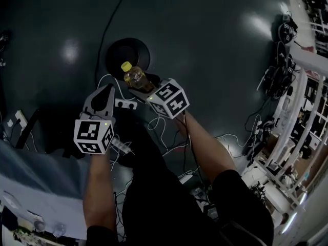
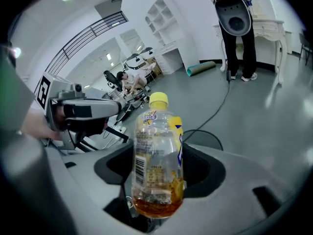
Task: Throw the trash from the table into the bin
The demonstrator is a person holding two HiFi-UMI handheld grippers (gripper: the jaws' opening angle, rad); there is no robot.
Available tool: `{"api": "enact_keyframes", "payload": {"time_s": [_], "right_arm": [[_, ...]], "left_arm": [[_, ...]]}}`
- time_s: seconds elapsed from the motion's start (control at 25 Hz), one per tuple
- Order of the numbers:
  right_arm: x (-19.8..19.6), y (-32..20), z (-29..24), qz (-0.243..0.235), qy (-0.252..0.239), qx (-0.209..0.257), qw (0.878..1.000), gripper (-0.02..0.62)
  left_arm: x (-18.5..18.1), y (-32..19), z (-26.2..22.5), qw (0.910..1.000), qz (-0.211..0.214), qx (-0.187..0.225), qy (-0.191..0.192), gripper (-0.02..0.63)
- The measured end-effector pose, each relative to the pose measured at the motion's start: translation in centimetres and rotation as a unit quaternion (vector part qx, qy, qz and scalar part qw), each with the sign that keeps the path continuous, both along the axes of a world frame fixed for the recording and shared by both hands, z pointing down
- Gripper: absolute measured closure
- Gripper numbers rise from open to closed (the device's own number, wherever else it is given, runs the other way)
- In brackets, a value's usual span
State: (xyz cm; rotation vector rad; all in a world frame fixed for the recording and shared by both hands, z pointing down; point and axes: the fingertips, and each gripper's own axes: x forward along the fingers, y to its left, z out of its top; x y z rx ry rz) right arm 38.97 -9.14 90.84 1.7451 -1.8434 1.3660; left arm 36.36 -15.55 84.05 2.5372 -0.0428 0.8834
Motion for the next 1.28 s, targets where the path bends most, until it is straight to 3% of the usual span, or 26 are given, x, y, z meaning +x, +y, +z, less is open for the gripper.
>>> {"api": "enact_keyframes", "payload": {"time_s": [0.28,0.52,0.8,1.08,1.12,1.28], "right_arm": [[1.9,0.2,9.8,0.011,0.016,-0.016,1.0,0.305],[2.5,0.0,15.3,0.015,0.021,-0.046,0.999,0.305],[3.7,-0.7,16.6,0.031,0.053,-0.073,0.995,0.305],[3.9,-1.6,14.3,0.043,0.054,-0.052,0.996,0.27],[3.8,-1.6,13.8,0.042,0.054,-0.047,0.997,0.28],[4.0,-1.0,10.4,0.064,0.059,-0.027,0.996,0.559]], "left_arm": [[-0.4,2.4,10.3,0.9977,0.016,-0.02,-0.063,0.591],[-1.5,2.0,12.1,0.9966,0.009,-0.028,-0.078,0.591],[-0.7,1.2,12.2,0.9973,-0.006,-0.037,-0.063,0.591],[-0.9,0.7,11.5,0.9969,-0.017,-0.04,-0.065,0.591],[-0.8,0.7,11.1,0.9972,-0.016,-0.04,-0.061,0.591],[-0.7,0.8,9.0,0.997,-0.023,-0.047,-0.057,0.591]]}}
